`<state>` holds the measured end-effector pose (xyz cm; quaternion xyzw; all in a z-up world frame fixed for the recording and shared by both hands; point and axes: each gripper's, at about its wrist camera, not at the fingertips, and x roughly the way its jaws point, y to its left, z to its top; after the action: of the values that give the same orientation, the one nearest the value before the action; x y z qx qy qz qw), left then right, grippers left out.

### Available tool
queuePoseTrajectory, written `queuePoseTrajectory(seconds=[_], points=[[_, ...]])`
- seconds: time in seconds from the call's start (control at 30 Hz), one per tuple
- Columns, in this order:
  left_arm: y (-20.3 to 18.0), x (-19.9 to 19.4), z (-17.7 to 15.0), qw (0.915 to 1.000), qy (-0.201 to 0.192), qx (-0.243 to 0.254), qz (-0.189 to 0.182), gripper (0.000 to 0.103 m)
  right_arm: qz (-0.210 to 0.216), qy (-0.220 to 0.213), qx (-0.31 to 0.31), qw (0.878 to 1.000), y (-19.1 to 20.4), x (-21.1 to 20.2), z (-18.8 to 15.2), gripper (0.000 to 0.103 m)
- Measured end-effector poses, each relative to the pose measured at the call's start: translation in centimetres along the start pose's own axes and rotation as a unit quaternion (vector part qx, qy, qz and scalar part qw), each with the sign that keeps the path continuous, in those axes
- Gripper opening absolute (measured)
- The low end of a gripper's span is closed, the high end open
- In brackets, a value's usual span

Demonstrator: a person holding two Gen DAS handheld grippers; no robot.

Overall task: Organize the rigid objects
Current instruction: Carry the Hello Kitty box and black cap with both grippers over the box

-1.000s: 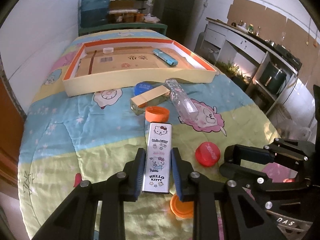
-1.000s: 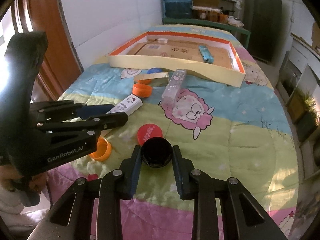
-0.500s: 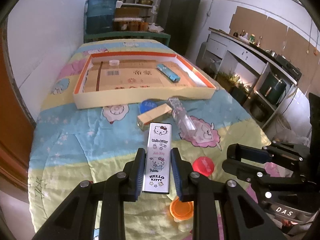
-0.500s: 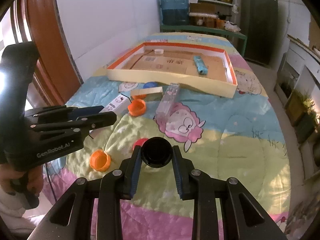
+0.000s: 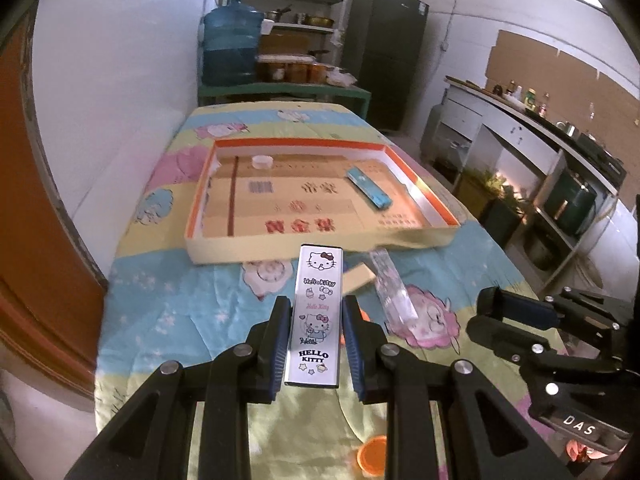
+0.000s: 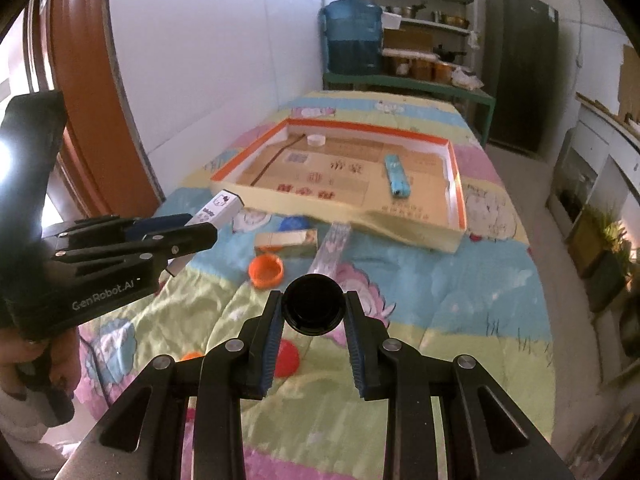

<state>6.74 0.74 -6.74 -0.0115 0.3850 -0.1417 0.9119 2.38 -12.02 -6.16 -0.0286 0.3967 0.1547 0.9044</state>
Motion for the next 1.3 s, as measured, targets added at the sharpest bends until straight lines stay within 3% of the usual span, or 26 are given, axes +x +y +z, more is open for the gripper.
queuePoseTrajectory(seconds=[0.77, 1.3], points=[[-0.5, 1.6, 7.2, 0.9984, -0.023, 0.001, 0.052, 0.027, -0.01, -0.048, 0.004, 0.999, -3.9, 0.2, 7.0, 0.03], [-0.1, 3.9, 12.0, 0.9988, -0.03, -0.001, 0.039, 0.027, -0.023, -0.068, -0.007, 0.997, -6.2, 1.0, 11.5, 0.03]])
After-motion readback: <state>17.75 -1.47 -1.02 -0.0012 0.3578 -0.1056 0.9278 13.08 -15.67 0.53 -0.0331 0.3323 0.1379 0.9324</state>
